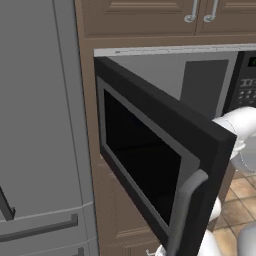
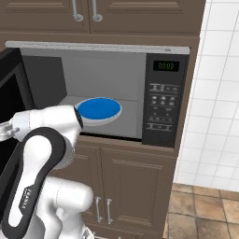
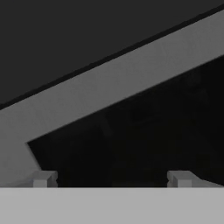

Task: Pick the potato from the counter and place it in the microwave. Then turn on the microwave.

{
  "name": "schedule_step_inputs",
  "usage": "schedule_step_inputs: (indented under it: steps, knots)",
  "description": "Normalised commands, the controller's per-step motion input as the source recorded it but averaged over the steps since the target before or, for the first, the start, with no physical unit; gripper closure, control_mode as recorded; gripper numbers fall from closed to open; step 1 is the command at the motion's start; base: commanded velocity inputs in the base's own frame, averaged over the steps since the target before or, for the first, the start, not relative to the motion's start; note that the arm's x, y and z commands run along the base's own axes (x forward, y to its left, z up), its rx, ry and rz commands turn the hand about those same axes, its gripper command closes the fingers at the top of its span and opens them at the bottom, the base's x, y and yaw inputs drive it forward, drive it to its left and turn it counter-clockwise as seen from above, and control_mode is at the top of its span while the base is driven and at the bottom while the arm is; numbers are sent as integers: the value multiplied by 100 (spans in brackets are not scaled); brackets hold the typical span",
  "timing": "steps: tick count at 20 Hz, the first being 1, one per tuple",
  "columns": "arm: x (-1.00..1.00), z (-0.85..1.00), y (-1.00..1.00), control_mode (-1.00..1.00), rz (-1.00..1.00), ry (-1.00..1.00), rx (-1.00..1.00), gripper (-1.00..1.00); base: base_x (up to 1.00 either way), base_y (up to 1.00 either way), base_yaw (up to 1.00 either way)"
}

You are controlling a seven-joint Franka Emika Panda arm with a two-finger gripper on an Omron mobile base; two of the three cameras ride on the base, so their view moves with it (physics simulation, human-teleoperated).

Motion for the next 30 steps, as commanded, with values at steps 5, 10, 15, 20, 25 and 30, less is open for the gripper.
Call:
schedule_step_inputs:
  steps: [5,10,15,20,25,30]
  knots:
    - [-7,0,35,-100,0,0,0,-100,0,0,0]
    - [-4,0,36,-100,0,0,0,-100,0,0,0]
    - [-5,0,32,-100,0,0,0,-100,0,0,0]
    - [-1,0,25,-100,0,0,0,-100,0,0,0]
    - [0,0,19,-100,0,0,0,-100,0,0,0]
    - [0,0,7,-100,0,0,0,-100,0,0,0]
